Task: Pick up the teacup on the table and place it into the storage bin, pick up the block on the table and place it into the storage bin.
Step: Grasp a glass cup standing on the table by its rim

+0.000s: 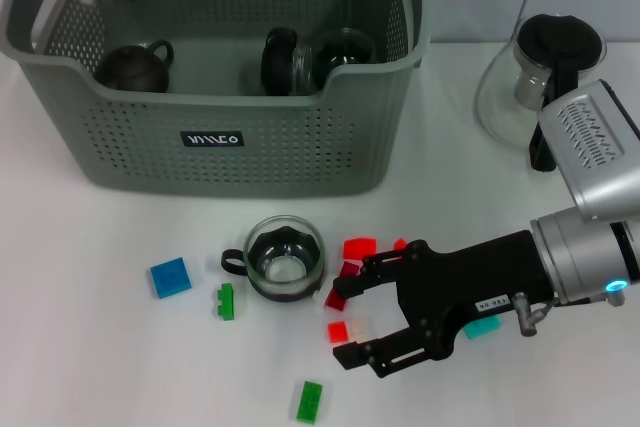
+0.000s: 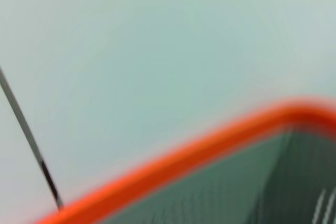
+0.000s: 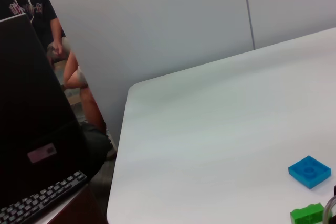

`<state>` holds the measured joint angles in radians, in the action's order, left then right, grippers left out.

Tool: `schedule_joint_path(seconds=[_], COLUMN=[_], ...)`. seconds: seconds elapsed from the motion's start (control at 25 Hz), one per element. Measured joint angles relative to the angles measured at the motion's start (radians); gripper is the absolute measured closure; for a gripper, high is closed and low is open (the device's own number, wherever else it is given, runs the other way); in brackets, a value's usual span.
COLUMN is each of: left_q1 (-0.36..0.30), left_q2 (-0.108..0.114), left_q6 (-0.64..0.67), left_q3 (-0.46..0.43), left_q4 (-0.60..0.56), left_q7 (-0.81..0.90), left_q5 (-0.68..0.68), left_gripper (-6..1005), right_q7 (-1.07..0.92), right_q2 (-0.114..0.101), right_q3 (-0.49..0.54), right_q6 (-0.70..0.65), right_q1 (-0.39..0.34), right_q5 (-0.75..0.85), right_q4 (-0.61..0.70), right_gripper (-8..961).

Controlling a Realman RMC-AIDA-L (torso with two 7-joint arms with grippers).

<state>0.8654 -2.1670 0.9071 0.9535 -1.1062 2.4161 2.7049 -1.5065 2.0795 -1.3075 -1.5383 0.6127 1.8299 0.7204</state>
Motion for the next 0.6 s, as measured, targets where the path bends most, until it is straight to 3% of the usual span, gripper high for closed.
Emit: schedule_joint_path(seconds=[0.2,0.36,0.48,0.6], left_q1=[-0.15,-0.267,-0.32,-0.352], left_q2=[0.029,0.056,0.049,0.03], left_q6=[0.191,0.439,0.666,0.829], left_q3=[-0.007,-0.014,-0.031,-0.026], left_q4=[-0.25,-0.317,-0.32,-0.319], left_q7=[-0.084,-0.291,-0.46,-0.555], left_q5=[-0.411,-0.766,-0.881,-0.852], left_gripper=[224,169,155,154], right_q7=[0.0,0.0,-0.006,-0.014], right_q2=[-0.004,-0.009,-0.016,-0.026], right_q3=[0.014,0.029,0.038,0.051], right_q6=[0.0,-0.007,-0.021,-0.041], right_q1=[0.003,0.004,0.002,-0.002], right_q5=[0.0,0.0,0.0,0.0], right_q4=[0.001,-0.002,-0.004,-0.005], right_gripper=[132,131,131,131])
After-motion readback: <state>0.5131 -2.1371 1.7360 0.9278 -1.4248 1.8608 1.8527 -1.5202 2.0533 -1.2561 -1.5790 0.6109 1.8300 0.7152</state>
